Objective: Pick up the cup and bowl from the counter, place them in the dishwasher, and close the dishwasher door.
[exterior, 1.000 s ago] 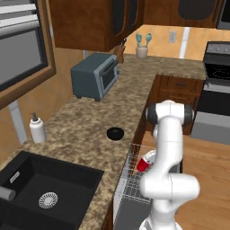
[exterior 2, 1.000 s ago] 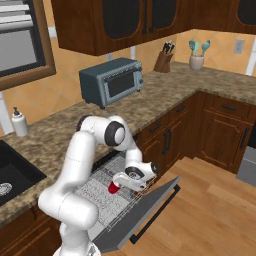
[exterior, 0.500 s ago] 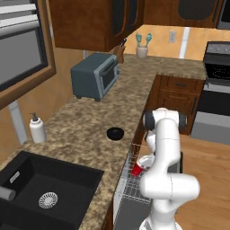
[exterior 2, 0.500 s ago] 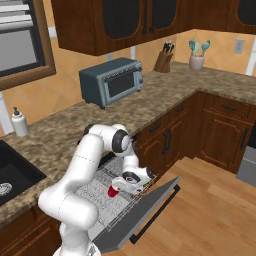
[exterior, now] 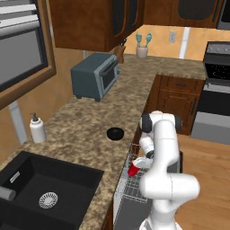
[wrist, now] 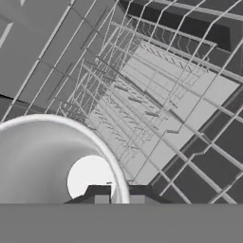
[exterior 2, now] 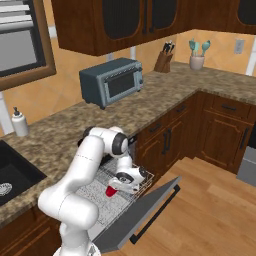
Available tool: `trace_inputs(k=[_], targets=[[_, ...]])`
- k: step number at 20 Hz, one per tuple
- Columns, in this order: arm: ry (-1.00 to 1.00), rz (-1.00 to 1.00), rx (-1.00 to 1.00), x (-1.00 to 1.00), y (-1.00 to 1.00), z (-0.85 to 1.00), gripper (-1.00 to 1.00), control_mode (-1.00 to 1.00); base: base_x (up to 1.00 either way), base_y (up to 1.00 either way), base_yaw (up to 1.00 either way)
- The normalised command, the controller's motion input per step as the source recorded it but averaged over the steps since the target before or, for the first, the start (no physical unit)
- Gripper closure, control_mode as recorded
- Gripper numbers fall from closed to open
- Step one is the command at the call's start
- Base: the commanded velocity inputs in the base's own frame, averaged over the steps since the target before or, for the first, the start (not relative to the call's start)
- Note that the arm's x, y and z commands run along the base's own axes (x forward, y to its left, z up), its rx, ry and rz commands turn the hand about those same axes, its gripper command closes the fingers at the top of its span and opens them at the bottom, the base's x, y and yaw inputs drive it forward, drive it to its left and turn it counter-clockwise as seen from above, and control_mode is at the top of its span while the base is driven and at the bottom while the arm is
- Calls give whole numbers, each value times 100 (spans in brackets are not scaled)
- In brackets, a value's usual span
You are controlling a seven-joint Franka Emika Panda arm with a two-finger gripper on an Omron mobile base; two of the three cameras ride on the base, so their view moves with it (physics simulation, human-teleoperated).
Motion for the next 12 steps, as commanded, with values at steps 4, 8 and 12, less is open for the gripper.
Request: trace_inputs(k=[4,8,12], targets=[[2,0,5,-38,-20,-7,-100,-100,0,0,0],[-1,-1,12,-73,-50,12,-100,-100,0,0,0],[-12,-6,7,-81,-21,52,-100,-100,0,0,0]])
